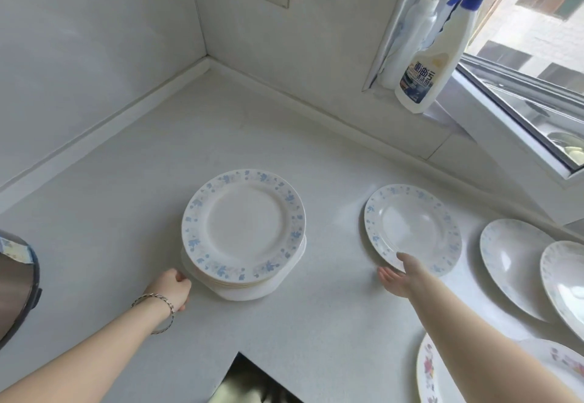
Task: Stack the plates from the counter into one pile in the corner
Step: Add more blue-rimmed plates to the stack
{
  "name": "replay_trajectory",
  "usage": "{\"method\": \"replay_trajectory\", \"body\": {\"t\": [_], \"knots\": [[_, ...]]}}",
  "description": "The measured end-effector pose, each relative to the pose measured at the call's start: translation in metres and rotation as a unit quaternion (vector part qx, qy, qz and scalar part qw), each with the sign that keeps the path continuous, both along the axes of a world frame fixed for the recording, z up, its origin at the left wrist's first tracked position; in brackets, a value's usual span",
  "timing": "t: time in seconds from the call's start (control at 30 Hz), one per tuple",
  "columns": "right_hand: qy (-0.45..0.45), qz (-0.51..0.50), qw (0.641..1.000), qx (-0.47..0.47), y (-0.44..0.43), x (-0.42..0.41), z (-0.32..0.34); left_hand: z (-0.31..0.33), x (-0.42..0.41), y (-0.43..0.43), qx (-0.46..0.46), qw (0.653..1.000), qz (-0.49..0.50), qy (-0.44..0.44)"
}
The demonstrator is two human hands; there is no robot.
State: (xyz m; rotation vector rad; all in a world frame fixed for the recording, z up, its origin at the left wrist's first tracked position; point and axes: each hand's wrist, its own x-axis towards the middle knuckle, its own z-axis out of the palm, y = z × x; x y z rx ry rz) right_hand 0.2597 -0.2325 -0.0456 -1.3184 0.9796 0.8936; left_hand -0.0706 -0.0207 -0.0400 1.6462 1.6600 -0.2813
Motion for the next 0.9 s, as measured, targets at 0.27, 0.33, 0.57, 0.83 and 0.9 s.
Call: {"method": "replay_trajectory", "body": {"t": [0.27, 0.33, 0.57, 0.83, 0.9], "knots": [[-0.066, -0.115, 0.985, 0.112, -0.003, 0.004, -0.029, -0.001, 0.018, -0.009, -0.007, 1.000, 0.002, -0.011], [-0.079, -0.153, 0.975, 0.138, -0.003, 0.005, -0.031, 0.000, 0.020, -0.008, -0.005, 1.000, 0.002, -0.013], [-0.079, -0.111, 0.985, 0.107, -0.009, 0.008, -0.007, -0.003, 0.015, -0.007, -0.013, 1.000, 0.002, -0.013], [-0.133, 0.115, 0.967, 0.185, 0.002, -0.042, 0.047, -0.006, 0.006, 0.000, -0.024, 0.999, 0.028, -0.022], [-0.142, 0.184, 0.951, 0.203, 0.013, -0.051, 0.055, -0.007, 0.001, 0.001, -0.025, 0.999, 0.039, -0.024]]}}
